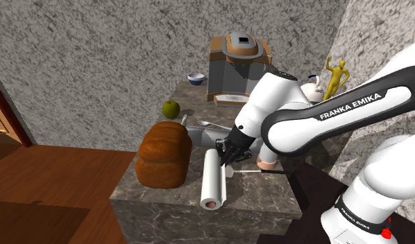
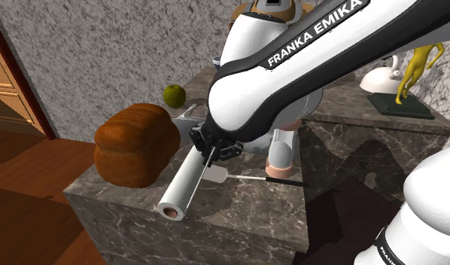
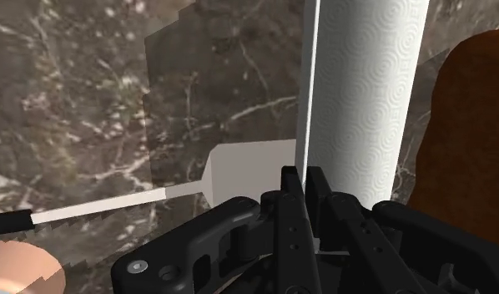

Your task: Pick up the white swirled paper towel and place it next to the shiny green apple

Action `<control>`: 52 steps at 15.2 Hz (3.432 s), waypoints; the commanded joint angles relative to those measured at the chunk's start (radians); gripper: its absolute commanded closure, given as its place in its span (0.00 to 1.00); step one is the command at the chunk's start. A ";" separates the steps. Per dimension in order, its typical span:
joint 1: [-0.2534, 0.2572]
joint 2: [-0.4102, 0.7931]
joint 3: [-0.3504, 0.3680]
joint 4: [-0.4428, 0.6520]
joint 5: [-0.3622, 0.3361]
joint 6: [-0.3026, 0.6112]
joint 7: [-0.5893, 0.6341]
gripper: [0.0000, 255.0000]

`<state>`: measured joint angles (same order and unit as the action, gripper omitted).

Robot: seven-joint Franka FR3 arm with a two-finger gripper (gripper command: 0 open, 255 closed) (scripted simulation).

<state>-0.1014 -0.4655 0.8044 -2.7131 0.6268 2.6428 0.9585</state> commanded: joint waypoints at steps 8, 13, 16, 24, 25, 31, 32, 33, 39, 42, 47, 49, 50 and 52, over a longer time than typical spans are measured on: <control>0.012 -0.110 -0.064 0.055 -0.027 -0.164 0.013 1.00; 0.013 -0.155 -0.097 0.094 -0.048 -0.248 0.022 1.00; 0.011 -0.177 -0.116 0.120 -0.061 -0.296 0.027 1.00; 0.004 -0.220 -0.161 0.197 -0.097 -0.416 0.042 1.00; 0.003 -0.224 -0.166 0.208 -0.101 -0.430 0.044 1.00; -0.005 -0.239 -0.195 0.273 -0.126 -0.511 0.055 1.00; -0.021 -0.214 -0.203 0.284 -0.136 -0.502 0.036 1.00; -0.037 -0.188 -0.211 0.297 -0.146 -0.493 0.019 1.00; -0.131 -0.021 -0.248 0.393 -0.213 -0.449 -0.069 1.00; -0.174 0.069 -0.261 0.457 -0.252 -0.435 -0.101 1.00; -0.237 0.228 -0.276 0.585 -0.327 -0.425 -0.136 1.00; -0.257 0.295 -0.281 0.644 -0.360 -0.426 -0.144 1.00; -0.266 0.328 -0.284 0.676 -0.378 -0.429 -0.147 1.00; -0.281 0.397 -0.289 0.743 -0.414 -0.436 -0.151 1.00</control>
<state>-0.3744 -0.1156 0.5139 -2.0157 0.2392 2.2094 0.8022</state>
